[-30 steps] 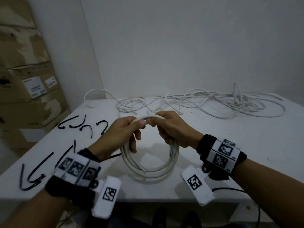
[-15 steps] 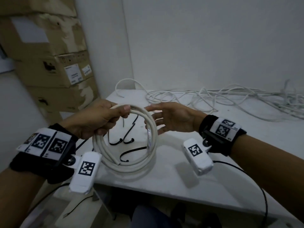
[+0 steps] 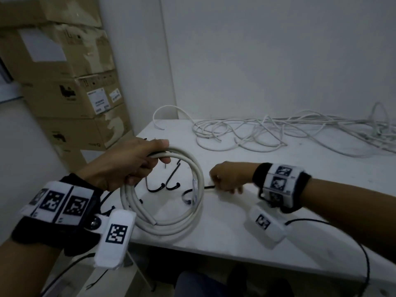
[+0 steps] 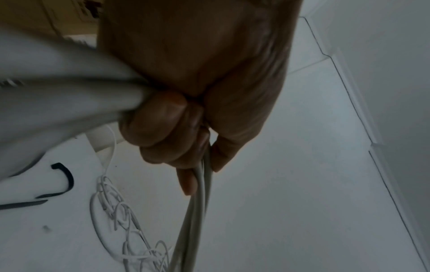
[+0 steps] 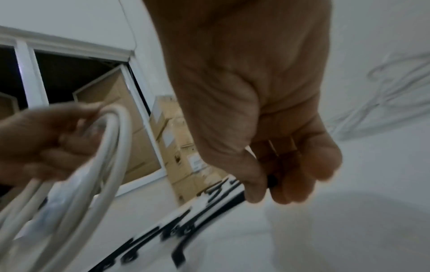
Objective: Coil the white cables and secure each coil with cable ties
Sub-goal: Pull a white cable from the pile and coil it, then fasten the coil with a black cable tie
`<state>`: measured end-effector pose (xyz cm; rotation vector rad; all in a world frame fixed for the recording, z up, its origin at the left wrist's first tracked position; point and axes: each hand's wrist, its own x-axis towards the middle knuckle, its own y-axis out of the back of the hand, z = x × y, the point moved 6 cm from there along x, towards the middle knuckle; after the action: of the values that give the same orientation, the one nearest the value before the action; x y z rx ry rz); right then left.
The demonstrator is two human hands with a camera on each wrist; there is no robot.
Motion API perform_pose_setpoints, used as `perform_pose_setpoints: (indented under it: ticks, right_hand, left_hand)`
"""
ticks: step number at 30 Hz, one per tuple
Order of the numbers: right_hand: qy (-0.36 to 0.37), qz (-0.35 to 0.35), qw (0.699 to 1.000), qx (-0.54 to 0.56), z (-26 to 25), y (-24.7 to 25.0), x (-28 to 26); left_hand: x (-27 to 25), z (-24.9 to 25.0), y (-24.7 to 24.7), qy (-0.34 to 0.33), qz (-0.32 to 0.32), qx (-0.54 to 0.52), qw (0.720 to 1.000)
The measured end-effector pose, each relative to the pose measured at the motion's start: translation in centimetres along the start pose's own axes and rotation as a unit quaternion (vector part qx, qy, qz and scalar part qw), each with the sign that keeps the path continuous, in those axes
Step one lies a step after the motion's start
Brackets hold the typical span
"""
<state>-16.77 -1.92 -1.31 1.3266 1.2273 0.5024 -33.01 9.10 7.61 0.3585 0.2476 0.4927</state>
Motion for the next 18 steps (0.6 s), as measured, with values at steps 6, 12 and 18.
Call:
perform_pose_setpoints:
  ticks: [6,12,18]
  right_hand:
    - [-0.155,0.030,0.984,-0.077,12.3,5.4,-9.3]
    - [-0.197,0.039,0.980,-0.006,17.7,1.4,-12.1]
    - [-0.269,0.109,0.947,0.135,17.8,-2.0,-18.0]
  left_hand:
    - [2.1,2.2,-5.1,-0.025,0.000,0.034,0.999]
    - [4.5,5.2,-12.2,-0.047,-0.041,0.057,0.996]
    - [5.9,6.3,-15.3,-0.058,-0.045,0.060,0.995]
